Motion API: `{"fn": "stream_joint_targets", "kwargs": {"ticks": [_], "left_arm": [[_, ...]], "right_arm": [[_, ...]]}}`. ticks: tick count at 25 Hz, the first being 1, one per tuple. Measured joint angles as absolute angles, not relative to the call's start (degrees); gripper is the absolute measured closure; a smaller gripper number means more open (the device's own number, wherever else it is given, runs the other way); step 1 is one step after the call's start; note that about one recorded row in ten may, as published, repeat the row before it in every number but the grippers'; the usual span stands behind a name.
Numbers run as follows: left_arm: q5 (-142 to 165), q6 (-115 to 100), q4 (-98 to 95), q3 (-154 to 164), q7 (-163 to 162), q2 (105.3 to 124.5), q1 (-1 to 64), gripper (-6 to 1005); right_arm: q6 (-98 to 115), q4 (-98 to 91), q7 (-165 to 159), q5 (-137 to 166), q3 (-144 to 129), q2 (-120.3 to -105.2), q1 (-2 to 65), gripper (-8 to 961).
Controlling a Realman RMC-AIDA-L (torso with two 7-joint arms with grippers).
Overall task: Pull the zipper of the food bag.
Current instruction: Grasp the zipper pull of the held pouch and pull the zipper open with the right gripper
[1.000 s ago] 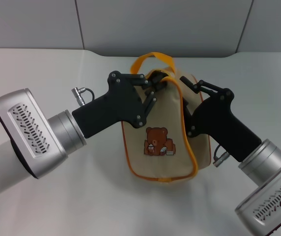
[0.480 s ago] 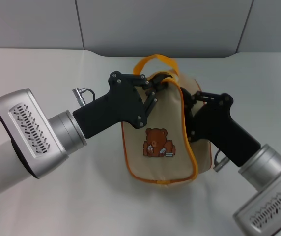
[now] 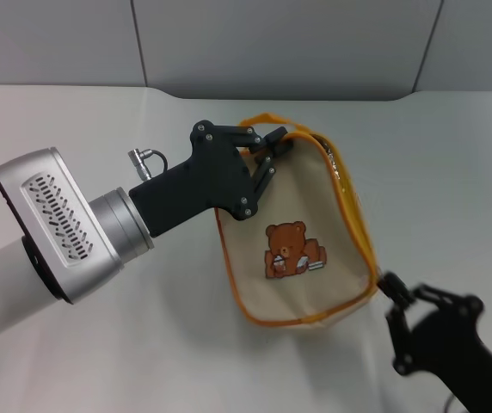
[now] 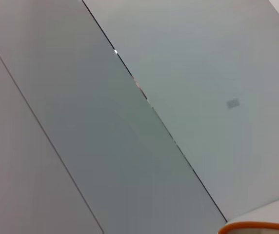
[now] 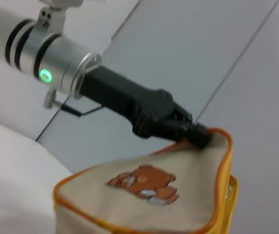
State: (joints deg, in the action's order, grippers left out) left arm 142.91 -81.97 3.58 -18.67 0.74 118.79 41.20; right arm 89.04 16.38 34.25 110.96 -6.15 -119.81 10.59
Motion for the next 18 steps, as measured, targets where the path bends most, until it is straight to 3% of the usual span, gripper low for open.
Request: {"fn": "stream_joint_targets", "kwargs": {"ticks": [15,18], "left_arm": [[142.49,-76.12,7.73,-18.84,-3.04,119.14,37.46,940],[142.31,-75.24,10.74,-19.59,-3.10,119.17,35.44,940]], "right_arm": [[90.78,14.04,22.51,109.36,-4.30,-119.34,9.15,873],[91.59,10.26,11.44,109.73,-5.03,-119.28,10.66,794]]}}
